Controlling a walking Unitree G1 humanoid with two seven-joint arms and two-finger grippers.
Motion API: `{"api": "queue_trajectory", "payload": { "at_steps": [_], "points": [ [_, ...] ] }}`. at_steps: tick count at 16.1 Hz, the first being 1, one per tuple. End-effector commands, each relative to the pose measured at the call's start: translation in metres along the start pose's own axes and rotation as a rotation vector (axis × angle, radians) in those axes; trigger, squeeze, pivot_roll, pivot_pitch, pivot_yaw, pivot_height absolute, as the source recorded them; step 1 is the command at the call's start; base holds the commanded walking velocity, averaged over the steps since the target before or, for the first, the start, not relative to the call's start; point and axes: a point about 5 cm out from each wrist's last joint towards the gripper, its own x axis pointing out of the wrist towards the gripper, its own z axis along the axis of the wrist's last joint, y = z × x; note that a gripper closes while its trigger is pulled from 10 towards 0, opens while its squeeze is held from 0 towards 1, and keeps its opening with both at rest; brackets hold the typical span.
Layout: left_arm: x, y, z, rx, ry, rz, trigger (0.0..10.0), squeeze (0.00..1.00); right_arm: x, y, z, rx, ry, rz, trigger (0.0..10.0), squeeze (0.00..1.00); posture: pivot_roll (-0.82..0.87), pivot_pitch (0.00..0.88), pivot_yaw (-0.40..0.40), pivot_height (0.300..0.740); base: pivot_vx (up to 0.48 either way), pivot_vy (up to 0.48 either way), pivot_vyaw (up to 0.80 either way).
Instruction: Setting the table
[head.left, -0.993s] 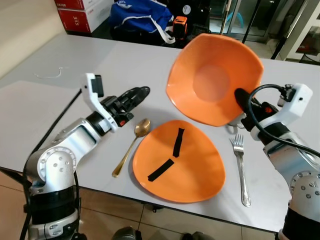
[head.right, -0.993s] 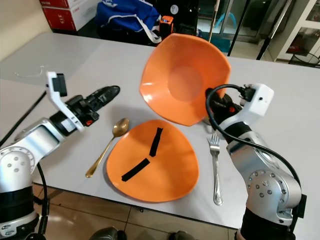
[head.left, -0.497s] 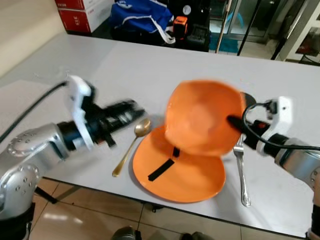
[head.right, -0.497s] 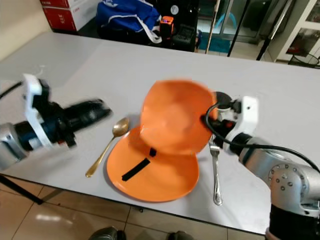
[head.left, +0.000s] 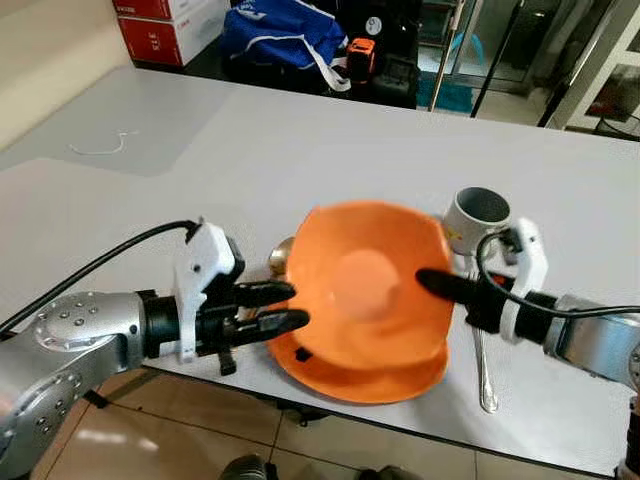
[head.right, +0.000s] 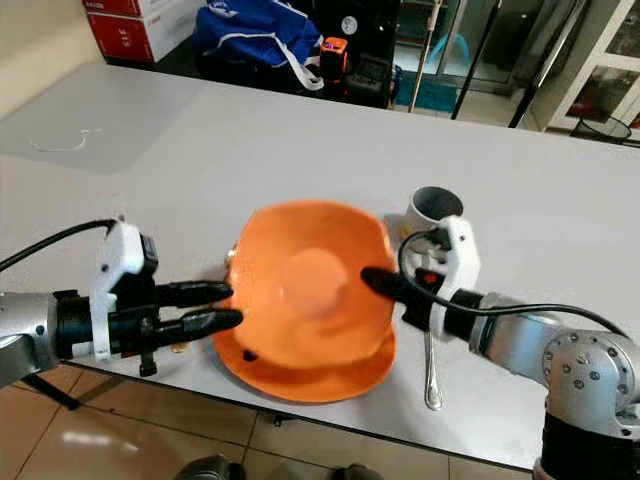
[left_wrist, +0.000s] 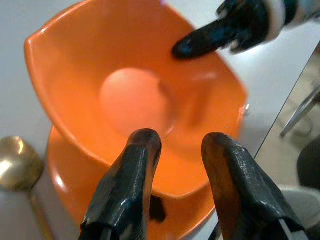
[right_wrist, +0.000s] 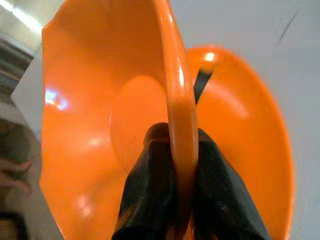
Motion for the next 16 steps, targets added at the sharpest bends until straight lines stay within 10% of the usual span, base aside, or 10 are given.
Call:
{"api": "queue_trajectory", "payload": {
  "at_steps": [1,4,5,6,9,11,16],
  "points": [
    [0.000,0.000,-0.003,0.015,0.021,0.001,10.0,0.00,-0.004,0.003,0.003,-0.003,-0.011,0.016,10.0,0.00,0.00,0.062,-0.036,0.740,0.000,0.000,0.00],
    [-0.002,0.003,-0.004,0.047,0.044,0.018,10.0,0.00,-0.003,0.003,-0.001,0.014,0.021,0.006,10.0,0.00,0.00,0.062,-0.036,0.740,0.000,0.000,0.00],
    [-0.002,0.003,-0.004,0.054,0.051,0.017,10.0,0.00,-0.003,0.002,-0.003,0.025,0.038,0.002,10.0,0.12,0.00,0.064,-0.037,0.740,0.000,0.000,0.00],
    [-0.002,0.004,-0.004,0.060,0.056,0.017,10.0,0.00,-0.004,0.003,-0.005,0.038,0.051,0.008,10.0,0.64,0.00,0.063,-0.037,0.740,0.000,0.000,0.00],
    [-0.001,0.004,-0.005,0.070,0.060,0.011,10.0,0.00,-0.003,0.003,-0.007,0.058,0.066,0.019,10.0,0.64,0.00,0.062,-0.036,0.740,0.000,0.000,0.00],
    [0.000,0.004,-0.005,0.073,0.061,0.010,10.0,0.00,-0.002,0.002,-0.010,0.070,0.078,0.009,10.0,1.00,0.00,0.063,-0.037,0.740,0.000,0.000,0.00],
    [0.000,0.008,-0.007,0.082,0.077,0.028,10.0,0.00,0.005,-0.005,-0.008,0.128,0.028,-0.051,10.0,1.00,0.00,0.062,-0.032,0.740,0.000,0.000,0.00]
  ]
}}
